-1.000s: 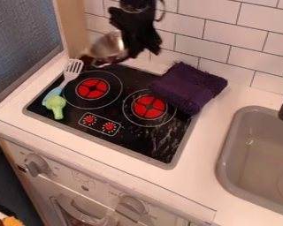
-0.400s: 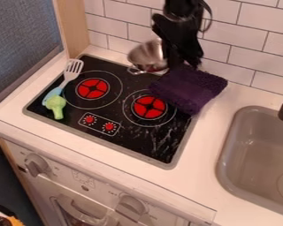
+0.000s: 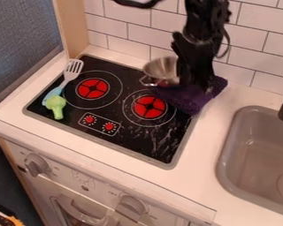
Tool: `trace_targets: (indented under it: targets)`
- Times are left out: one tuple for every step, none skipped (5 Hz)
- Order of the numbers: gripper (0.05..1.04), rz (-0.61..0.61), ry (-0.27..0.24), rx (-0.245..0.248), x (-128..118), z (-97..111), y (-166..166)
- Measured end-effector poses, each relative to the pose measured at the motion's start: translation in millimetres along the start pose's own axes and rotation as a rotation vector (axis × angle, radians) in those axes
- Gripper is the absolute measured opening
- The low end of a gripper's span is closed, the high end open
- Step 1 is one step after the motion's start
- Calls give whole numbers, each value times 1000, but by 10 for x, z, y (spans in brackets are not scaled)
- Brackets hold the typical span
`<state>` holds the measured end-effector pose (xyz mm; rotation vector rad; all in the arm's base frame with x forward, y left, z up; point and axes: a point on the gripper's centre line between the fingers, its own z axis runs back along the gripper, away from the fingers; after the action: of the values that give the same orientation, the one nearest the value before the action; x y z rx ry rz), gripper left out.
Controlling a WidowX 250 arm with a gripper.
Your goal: Move the silver bowl onto the purple cloth
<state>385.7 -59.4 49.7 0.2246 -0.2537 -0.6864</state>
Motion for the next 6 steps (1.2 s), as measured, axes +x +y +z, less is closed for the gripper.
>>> trace_targets:
  targets:
    - [274,-10,21,-24,33,-19,-20]
    - [555,-1,20,-33,33,-22,-36]
    - [856,44,4,-59,4,-31,-15]
    - [1006,155,-66,-95,-42,190,143]
    - [1001,148,-101,-132,-30,317,77]
    - [1001,200,-165,-178,-15,571,124]
